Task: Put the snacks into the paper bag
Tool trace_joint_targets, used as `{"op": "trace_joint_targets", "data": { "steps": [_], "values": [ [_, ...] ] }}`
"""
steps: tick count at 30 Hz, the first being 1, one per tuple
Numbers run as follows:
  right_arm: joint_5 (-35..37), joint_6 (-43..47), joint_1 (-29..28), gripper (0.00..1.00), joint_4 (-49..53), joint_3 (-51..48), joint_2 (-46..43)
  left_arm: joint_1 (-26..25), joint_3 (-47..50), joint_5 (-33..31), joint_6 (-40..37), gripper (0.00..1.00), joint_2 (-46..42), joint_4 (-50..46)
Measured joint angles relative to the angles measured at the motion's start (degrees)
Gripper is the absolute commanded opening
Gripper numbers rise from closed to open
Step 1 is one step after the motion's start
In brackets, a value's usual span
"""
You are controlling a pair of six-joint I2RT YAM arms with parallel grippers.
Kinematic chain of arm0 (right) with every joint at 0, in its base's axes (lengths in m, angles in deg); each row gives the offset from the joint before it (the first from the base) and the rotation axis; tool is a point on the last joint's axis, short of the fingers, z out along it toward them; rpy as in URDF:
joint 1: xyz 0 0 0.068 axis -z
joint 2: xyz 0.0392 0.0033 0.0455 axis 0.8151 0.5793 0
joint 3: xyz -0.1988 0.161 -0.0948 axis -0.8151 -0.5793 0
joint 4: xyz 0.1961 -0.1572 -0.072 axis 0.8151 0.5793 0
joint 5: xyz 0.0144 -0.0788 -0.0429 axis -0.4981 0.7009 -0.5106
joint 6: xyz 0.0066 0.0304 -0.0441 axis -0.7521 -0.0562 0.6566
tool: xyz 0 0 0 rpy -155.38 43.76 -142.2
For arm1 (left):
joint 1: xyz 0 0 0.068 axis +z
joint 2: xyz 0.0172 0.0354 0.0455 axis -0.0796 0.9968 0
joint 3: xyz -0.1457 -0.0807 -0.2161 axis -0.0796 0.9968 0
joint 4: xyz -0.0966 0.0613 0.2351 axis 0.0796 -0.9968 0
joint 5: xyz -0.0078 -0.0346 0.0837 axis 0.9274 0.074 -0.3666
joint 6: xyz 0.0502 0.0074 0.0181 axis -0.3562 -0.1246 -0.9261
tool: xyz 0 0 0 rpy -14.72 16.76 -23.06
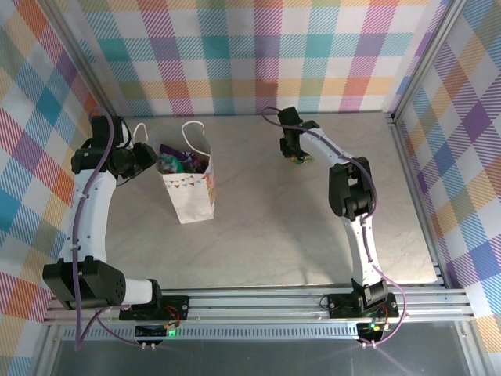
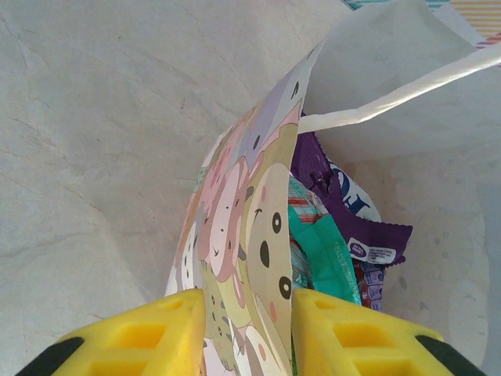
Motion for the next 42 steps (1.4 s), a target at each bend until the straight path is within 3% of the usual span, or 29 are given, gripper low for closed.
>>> {"op": "trace_joint_targets", "data": {
  "steps": [13,42],
  "values": [
    [-5.2,-2.6,-1.4,0.31,-0.7,-10.2,-9.1,0.0,-0.1,2.0,0.0,0.35,0.0,0.0],
    [-16.1,-4.3,-3.4,0.32,-2.8,-15.8,-26.0,0.0,2.5,5.5,0.6,0.37,-4.6,4.7]
  ]
}}
